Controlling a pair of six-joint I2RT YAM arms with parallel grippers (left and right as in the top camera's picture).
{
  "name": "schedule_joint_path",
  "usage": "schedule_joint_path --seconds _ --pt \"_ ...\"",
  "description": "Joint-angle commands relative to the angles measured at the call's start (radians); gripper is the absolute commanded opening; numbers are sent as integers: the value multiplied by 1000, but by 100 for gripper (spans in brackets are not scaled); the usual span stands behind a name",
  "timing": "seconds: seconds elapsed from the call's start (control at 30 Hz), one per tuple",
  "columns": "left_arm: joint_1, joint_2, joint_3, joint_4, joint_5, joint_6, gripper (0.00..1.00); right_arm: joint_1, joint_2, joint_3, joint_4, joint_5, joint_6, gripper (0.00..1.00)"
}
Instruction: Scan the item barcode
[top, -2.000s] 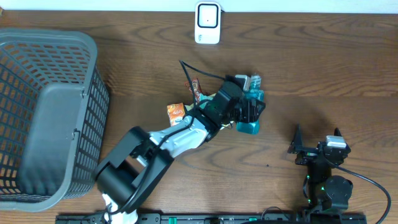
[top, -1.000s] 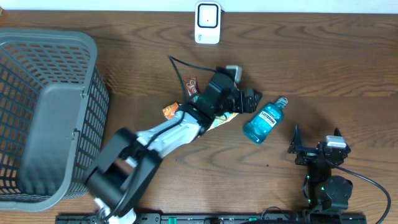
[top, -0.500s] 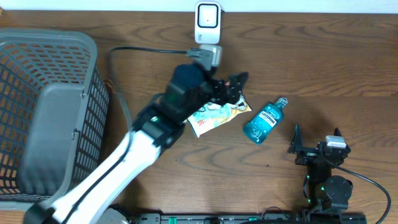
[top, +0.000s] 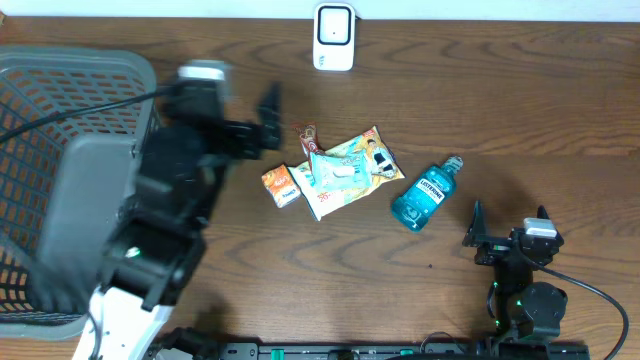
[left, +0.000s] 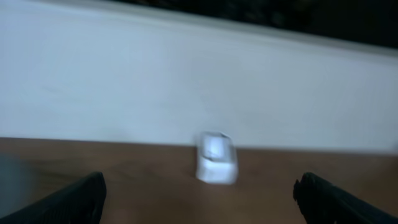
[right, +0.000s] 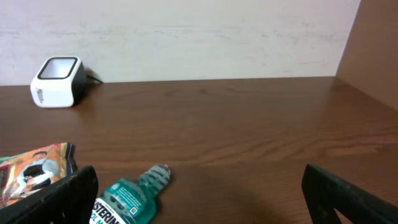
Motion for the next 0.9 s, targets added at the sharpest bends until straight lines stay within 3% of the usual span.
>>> schedule_joint_path --seconds 0.0,0.23,0.47,0.77,0.87 --pt "134 -44 45 19 -31 69 98 -7 -4 -1 -4 2 -11 99" --pt "373 -63 78 219 -31 131 98 -7 -4 -1 -4 2 -11 99" --pt "416 -119 83 98 -17 130 98 -7 -4 -1 -4 2 -11 99" --pt "377 -377 83 -28 380 126 98 -7 -4 -1 -4 2 -11 99" --pt "377 -481 79 -63 446 61 98 -7 -4 -1 -4 2 -11 99"
